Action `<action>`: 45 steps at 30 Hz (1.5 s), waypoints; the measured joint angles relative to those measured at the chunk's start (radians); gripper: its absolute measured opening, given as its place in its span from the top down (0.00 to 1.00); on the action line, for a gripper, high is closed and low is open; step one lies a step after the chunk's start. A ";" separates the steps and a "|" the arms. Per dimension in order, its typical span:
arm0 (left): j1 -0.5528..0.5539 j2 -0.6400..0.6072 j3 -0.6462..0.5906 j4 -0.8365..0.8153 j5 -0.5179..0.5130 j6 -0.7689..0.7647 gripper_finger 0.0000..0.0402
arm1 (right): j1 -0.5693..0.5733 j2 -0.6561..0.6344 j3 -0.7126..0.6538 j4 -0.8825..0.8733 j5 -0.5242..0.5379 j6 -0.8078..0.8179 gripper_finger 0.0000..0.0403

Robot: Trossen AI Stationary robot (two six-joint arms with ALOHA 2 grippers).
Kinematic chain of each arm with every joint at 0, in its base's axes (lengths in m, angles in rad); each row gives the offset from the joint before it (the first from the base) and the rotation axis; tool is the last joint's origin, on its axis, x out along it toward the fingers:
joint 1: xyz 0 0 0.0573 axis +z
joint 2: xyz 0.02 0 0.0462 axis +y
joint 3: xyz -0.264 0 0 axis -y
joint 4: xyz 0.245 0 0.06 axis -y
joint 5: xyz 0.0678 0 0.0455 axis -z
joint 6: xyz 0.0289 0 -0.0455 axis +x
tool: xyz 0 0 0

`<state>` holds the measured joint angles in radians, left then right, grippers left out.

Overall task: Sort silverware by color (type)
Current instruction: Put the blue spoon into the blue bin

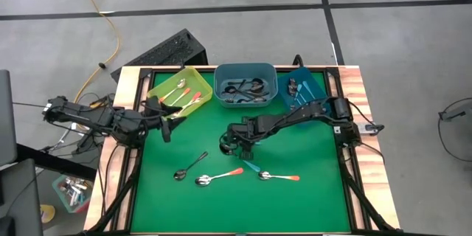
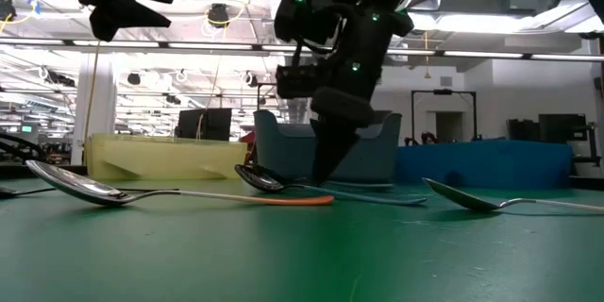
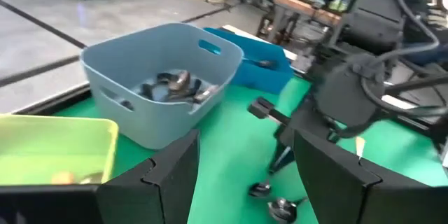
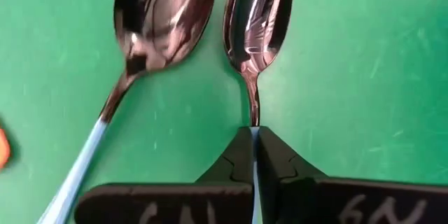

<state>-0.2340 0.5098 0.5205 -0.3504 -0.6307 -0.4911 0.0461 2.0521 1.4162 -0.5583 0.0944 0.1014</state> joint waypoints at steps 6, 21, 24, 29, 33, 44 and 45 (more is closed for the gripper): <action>0.000 0.000 0.000 0.009 -0.071 0.088 0.47 | 0.006 -0.001 0.000 0.010 -0.011 0.030 0.98; 0.000 0.000 0.000 0.011 -0.153 0.111 0.47 | -0.006 -0.005 0.000 0.001 -0.027 -0.033 0.97; 0.000 0.000 0.000 0.011 -0.166 0.105 0.47 | 0.002 -0.003 0.000 -0.011 -0.044 -0.115 0.97; 0.000 0.000 0.000 0.011 -0.106 0.025 0.47 | 0.004 -0.002 0.002 0.077 -0.042 -0.037 0.97; 0.000 0.000 0.000 0.012 -0.114 -0.092 0.47 | 0.020 -0.021 0.002 -0.043 0.010 0.155 0.97; 0.000 0.000 0.000 0.027 -0.148 -0.209 0.47 | 0.026 -0.179 0.002 -0.261 0.056 0.505 0.98; 0.000 0.000 0.000 0.025 -0.148 -0.215 0.47 | 0.021 -0.195 0.002 -0.264 0.059 0.519 0.98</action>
<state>-0.2340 0.5102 0.5205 -0.3251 -0.7788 -0.7059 0.0671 1.8570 1.4181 -0.8224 0.1531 0.6203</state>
